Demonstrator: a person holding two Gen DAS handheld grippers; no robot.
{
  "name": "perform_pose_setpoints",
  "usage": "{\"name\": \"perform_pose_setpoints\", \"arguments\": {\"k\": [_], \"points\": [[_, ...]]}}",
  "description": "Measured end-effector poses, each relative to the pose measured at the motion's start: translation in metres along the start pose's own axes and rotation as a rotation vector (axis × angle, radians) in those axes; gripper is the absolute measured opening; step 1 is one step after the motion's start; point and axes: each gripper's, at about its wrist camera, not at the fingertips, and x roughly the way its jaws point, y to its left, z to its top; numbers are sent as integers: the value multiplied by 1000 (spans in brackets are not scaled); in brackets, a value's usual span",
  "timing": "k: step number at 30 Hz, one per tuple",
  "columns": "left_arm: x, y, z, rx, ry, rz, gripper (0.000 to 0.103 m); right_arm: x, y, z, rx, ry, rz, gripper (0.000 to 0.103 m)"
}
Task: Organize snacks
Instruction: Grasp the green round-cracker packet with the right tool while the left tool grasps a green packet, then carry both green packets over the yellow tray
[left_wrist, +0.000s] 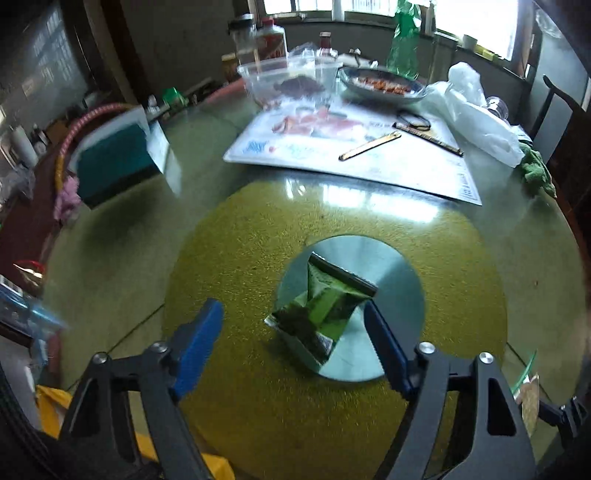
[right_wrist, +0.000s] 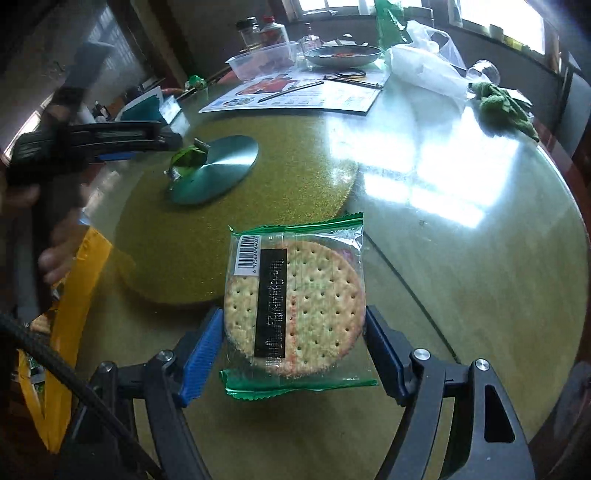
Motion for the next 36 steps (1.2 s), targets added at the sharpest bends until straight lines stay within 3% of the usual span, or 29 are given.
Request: {"name": "perform_pose_setpoints", "arguments": {"k": [5,8,10,15,18,23,26,30,36], "points": [[23,-2,9,0,69,-25,74,-1,1,-4,-3,-4,11,75],[33,-5,7,-3,121,-15,62,-1,1,-5,-13,-6,-1,75],[32,-4,4,-26,118,-26,45,-1,3,-5,-15,-7,-10,75],[19,-7,-9,-43,134,-18,34,-1,5,-7,-16,-11,-26,75],[-12,-14,-28,-40,111,-55,33,-4,8,-12,-12,-1,2,75],[-107,-17,-86,-59,-24,-147,32,-8,21,-26,-39,1,-39,75],[-163,-8,-136,-98,-120,-165,32,-12,33,-39,-65,8,-72,75],[-211,11,-202,-197,-159,-223,32,-19,53,-61,-101,8,-97,75],[-264,42,-261,-282,-246,-198,32,-26,76,-85,-134,12,-103,75]]}}
